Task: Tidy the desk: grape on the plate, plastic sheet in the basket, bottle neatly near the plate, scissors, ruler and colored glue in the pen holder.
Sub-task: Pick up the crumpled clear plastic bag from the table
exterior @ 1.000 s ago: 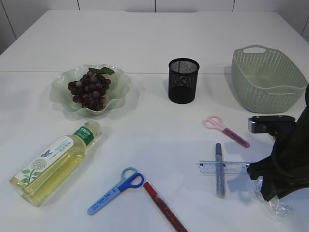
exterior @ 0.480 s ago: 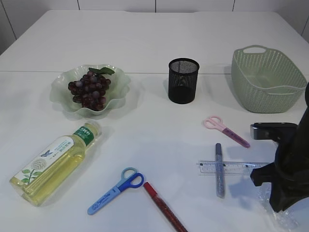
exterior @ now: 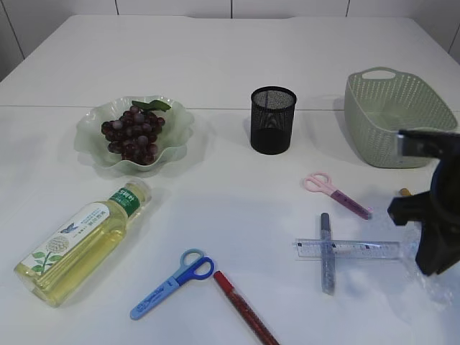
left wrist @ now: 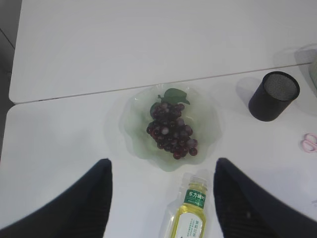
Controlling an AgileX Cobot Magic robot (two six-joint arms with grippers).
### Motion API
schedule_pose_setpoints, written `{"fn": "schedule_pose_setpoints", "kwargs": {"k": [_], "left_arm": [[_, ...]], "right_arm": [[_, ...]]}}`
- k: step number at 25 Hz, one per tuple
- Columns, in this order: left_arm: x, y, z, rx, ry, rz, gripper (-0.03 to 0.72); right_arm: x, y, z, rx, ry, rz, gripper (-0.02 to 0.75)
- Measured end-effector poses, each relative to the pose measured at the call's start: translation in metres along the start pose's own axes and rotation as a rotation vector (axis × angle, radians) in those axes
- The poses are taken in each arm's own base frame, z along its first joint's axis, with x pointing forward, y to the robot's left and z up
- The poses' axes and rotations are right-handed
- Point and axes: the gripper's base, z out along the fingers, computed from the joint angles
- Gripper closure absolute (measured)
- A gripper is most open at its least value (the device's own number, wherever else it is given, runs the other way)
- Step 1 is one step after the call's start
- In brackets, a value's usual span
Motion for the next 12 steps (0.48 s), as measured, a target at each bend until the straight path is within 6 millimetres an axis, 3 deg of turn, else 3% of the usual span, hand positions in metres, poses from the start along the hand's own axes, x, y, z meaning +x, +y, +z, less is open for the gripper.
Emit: {"fn": "schedule_pose_setpoints", "kwargs": {"k": [6,12], "left_arm": [[0.0,0.0,0.0,0.0,0.0,0.0,0.219],[0.0,0.0,0.0,0.002,0.0,-0.001,0.22]], "right_arm": [[-0.02,0.006,-0.053,0.035,-0.128,0.005,0.702],[-0.059,0.008,-0.105,0.117,-0.312,0.008,0.702]]}}
